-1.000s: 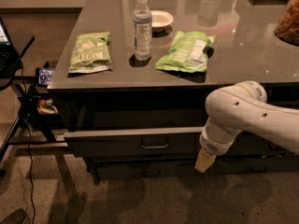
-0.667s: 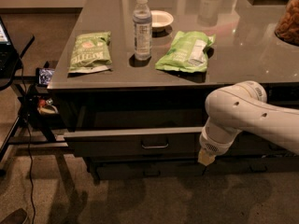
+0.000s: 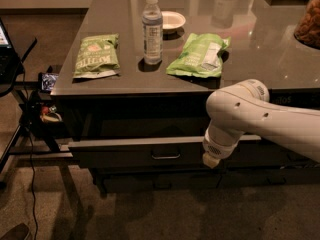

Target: Close top drawer

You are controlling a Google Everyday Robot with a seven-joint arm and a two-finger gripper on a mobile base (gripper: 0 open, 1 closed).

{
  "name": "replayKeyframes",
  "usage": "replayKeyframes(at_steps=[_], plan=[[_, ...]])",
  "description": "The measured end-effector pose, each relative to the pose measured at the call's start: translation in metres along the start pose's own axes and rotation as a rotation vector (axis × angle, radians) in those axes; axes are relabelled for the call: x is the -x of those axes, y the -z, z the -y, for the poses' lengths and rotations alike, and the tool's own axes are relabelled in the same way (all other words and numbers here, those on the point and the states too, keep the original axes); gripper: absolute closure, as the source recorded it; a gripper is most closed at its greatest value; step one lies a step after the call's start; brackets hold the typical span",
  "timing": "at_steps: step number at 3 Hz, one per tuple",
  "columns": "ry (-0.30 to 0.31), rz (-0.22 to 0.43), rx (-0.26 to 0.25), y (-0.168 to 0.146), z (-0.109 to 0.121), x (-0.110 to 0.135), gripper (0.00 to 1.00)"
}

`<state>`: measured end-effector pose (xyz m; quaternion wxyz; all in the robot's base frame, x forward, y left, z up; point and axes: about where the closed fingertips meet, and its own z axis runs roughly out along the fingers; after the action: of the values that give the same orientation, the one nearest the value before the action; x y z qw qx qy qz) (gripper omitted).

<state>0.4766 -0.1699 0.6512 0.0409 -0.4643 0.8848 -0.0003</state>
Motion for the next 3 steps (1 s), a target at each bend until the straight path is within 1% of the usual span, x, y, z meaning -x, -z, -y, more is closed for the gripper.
replayKeyframes(at_steps=[2,3], plan=[[-0.006,0.018,-0.058,-0.012,0.02,0.016,1.0],[-0.005,0.021,-0.077,-0.019,0.031,0.022,1.0]])
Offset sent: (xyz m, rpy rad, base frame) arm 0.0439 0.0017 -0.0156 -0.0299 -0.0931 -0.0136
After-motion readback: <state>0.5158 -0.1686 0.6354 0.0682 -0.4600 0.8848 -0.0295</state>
